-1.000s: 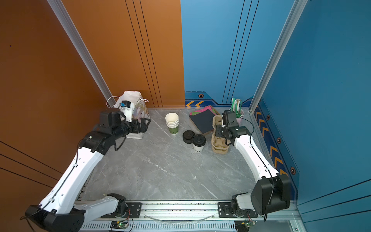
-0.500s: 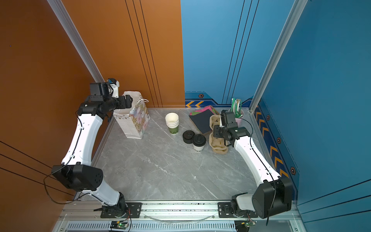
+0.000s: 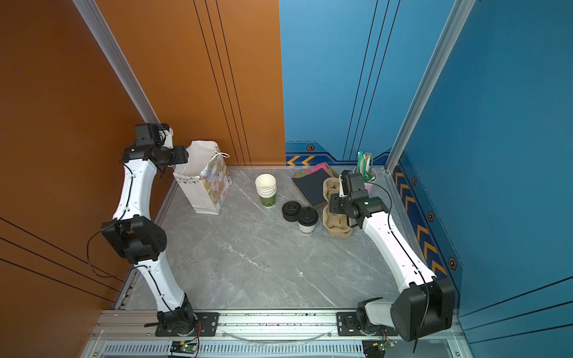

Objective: Pack the takeout coffee
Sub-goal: 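Grasp the top edge of the white paper bag with the left gripper, then pull the bag inward with the left gripper while the right brings the carrier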

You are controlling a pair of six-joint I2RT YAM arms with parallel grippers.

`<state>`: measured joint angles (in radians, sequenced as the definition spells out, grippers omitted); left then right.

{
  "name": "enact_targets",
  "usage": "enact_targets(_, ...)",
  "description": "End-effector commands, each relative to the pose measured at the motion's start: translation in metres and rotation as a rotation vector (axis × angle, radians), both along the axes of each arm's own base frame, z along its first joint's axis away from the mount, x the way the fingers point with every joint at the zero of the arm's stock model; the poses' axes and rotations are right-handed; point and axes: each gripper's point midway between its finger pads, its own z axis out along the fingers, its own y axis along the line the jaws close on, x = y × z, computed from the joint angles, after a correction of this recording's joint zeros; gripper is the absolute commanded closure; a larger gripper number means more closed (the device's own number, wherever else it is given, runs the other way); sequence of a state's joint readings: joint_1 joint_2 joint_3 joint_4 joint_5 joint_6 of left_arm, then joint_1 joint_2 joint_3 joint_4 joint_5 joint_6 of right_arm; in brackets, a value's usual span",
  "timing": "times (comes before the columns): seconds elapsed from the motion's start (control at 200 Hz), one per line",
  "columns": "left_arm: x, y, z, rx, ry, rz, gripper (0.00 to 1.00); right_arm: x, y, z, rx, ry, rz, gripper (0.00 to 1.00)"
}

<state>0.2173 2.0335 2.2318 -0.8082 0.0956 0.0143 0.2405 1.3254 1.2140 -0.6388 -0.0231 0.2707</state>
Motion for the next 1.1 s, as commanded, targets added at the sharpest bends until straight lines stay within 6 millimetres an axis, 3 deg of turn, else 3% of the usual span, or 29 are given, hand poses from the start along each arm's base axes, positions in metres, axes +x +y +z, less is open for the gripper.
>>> enact_targets(0.0,0.007,0.002,-0.006,-0.028,0.014,-0.015,0.38,-0.008,0.003,0.0,0.01,0.017,0.0,0.65)
enact_targets(0.215,0.024,0.004,-0.013,-0.077,0.002,-0.031,0.53,-0.008,0.005,-0.002,0.005,0.024,0.005,0.65)
enact_targets(0.375,0.033,-0.002,-0.02,-0.113,0.001,-0.039,0.7,-0.008,0.006,-0.003,0.006,0.026,0.006,0.65)
enact_targets(0.521,0.033,-0.012,-0.024,-0.116,0.015,-0.046,0.85,-0.01,0.007,0.002,0.005,0.012,0.011,0.65)
enact_targets(0.671,0.027,-0.022,-0.01,-0.132,-0.003,-0.044,1.0,-0.011,0.007,0.012,0.016,-0.013,0.013,0.66)
enact_targets(0.906,0.011,-0.039,0.015,-0.222,-0.035,-0.002,1.0,-0.014,0.014,0.022,0.03,-0.038,0.036,0.65)
enact_targets(1.096,-0.013,-0.05,0.036,-0.289,-0.054,0.044,1.0,-0.013,0.024,0.032,0.033,-0.061,0.072,0.65)
